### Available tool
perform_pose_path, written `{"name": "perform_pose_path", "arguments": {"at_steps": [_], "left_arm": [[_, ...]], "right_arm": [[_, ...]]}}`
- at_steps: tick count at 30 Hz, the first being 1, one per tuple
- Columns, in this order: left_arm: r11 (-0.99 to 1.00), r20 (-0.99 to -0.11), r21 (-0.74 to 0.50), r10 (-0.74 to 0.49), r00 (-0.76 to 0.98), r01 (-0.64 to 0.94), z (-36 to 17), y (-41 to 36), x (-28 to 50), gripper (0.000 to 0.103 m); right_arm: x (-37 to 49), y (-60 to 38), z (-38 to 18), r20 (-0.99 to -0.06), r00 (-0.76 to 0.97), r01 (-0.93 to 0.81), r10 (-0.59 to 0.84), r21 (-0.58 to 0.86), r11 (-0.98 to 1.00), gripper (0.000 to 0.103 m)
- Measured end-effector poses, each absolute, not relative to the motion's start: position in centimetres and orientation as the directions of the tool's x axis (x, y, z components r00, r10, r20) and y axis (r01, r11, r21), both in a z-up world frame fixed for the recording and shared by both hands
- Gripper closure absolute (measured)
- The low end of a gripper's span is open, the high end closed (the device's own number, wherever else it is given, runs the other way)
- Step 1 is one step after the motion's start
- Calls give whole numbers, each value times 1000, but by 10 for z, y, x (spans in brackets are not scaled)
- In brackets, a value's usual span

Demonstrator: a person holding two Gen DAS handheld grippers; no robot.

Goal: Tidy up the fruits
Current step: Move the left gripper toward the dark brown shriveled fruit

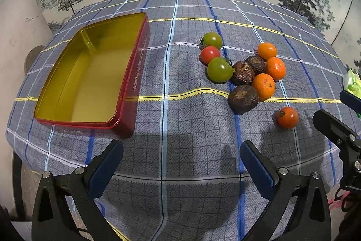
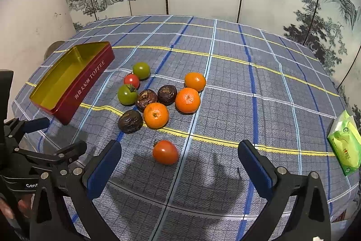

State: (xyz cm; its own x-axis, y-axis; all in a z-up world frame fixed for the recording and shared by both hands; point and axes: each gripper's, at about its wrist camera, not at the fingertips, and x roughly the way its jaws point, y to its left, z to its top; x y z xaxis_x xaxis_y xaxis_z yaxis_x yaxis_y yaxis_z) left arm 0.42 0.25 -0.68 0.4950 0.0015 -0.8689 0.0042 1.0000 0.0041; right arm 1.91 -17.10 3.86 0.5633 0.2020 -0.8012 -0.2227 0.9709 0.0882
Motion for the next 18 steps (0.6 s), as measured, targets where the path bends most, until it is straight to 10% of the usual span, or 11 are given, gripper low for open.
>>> {"name": "perform_pose_path", "arguments": {"at_steps": [18], "left_arm": [[1000, -878, 6, 8, 479, -5, -6, 5, 5, 1]], "right_arm": [[20, -171, 37, -802, 562, -223, 201, 87, 971, 1]]}}
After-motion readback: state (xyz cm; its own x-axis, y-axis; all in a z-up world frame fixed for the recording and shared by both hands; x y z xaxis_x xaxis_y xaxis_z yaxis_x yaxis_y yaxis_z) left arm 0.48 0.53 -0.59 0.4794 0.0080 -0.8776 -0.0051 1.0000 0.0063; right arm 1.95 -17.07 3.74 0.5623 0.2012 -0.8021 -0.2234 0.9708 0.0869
